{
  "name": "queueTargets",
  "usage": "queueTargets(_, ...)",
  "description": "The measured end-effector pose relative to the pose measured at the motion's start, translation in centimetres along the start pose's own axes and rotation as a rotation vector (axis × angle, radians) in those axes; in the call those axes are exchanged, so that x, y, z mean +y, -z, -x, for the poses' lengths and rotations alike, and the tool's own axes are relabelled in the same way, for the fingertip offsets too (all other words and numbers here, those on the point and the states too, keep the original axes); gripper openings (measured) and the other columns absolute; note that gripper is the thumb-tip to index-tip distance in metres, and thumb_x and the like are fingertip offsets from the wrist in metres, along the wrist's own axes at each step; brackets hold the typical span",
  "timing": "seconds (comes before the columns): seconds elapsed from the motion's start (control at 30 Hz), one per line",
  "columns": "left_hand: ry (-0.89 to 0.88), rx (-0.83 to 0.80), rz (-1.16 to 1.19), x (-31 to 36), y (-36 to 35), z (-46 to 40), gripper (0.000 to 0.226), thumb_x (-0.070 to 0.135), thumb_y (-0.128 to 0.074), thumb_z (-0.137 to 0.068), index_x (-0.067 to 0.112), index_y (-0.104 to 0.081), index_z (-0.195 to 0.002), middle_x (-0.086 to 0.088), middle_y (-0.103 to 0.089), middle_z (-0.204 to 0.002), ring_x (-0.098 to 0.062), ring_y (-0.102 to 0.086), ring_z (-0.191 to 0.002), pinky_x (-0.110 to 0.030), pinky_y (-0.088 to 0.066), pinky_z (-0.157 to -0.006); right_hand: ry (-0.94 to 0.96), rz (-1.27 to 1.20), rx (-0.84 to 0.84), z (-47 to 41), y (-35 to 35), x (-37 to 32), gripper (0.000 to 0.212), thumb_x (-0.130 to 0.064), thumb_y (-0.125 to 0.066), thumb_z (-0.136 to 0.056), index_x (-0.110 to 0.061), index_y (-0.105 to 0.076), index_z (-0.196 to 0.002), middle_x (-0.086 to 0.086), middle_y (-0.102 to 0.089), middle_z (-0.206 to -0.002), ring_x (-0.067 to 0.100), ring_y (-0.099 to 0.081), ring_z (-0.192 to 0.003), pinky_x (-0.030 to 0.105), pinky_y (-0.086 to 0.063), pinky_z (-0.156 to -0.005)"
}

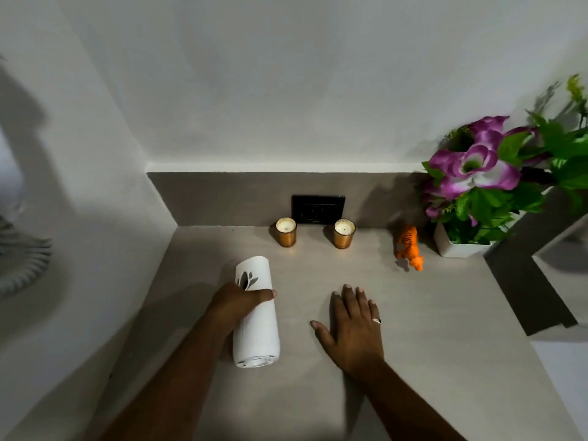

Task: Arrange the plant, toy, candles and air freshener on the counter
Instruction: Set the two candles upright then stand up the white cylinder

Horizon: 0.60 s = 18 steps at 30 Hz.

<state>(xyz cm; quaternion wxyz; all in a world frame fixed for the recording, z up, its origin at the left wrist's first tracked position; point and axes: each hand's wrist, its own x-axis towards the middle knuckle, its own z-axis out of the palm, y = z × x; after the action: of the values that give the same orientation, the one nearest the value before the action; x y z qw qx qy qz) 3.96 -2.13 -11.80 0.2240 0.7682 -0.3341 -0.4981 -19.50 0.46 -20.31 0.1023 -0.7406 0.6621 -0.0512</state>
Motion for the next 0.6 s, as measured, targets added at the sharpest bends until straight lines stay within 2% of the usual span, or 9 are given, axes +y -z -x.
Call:
queueTargets(0.1, -0.039, 0.060, -0.004, -0.5, 0.3, 0.1, 0.056, 0.049, -0.088, -0.047, 0.013, -0.071, -0.087, -0.011, -0.075, -0.089, -0.030, -0.072, -0.078, -0.051, -0.060, -0.082, 0.014, 0.021, -0.056, -0.7, 0.2, -0.4, 0.091, -0.079, -0.009, -0.082, -0.022, -0.013, -0.153, 0.010, -0.005, -0.163, 0.033, 0.004, -0.149, 0.051, 0.005, -0.117)
queueTargets(0.17, -0.067, 0.123, -0.015, -0.6, 0.9, 0.0, 0.061, 0.052, -0.086, -0.048, 0.014, -0.069, -0.093, -0.011, -0.074, -0.091, -0.030, -0.072, -0.079, -0.050, -0.061, -0.081, 0.032, 0.026, -0.085, -1.3, 0.2, -1.2, 0.092, -0.081, -0.008, -0.081, -0.023, -0.007, -0.153, 0.010, 0.001, -0.163, 0.034, 0.009, -0.148, 0.053, 0.008, -0.116)
queueTargets(0.27, -0.080, 0.249, 0.013, -0.4, 2.7, -0.4, 0.075, 0.056, -0.085, -0.047, 0.015, -0.064, -0.106, -0.010, -0.071, -0.100, -0.031, -0.069, -0.083, -0.051, -0.060, -0.080, 0.045, 0.033, -0.104, -2.1, -0.1, -3.1, 0.094, -0.082, -0.007, -0.080, -0.022, -0.004, -0.153, 0.010, 0.005, -0.163, 0.035, 0.012, -0.148, 0.056, 0.008, -0.117)
queueTargets(0.37, -0.137, 0.402, 0.086, 0.2, 4.8, -1.1, 0.080, 0.051, -0.090, -0.047, 0.016, -0.059, -0.111, -0.006, -0.069, -0.109, -0.032, -0.067, -0.090, -0.053, -0.059, -0.081, 0.037, 0.042, -0.105, -2.4, -0.4, -4.3, 0.096, -0.083, -0.004, -0.078, -0.023, -0.003, -0.153, 0.010, 0.006, -0.163, 0.036, 0.013, -0.147, 0.058, 0.008, -0.116)
queueTargets(0.5, -0.259, 0.671, 0.131, 1.0, 7.1, -2.0, 0.088, 0.042, -0.095, -0.047, 0.012, -0.044, -0.112, -0.008, -0.061, -0.119, -0.034, -0.062, -0.102, -0.042, -0.053, -0.084, 0.032, 0.054, -0.099, -2.9, -0.4, -5.0, 0.101, -0.086, 0.003, -0.073, -0.025, -0.002, -0.153, 0.009, 0.008, -0.163, 0.036, 0.013, -0.147, 0.059, 0.007, -0.116)
queueTargets(0.6, -0.282, 0.765, 0.166, 1.4, 8.1, -3.2, 0.089, 0.038, -0.096, -0.049, 0.009, -0.042, -0.113, -0.013, -0.058, -0.122, -0.036, -0.061, -0.104, -0.042, -0.051, -0.085, 0.030, 0.055, -0.091, -3.2, -0.5, -5.5, 0.102, -0.087, 0.004, -0.072, -0.025, -0.002, -0.153, 0.008, 0.008, -0.163, 0.034, 0.013, -0.147, 0.058, 0.005, -0.117)
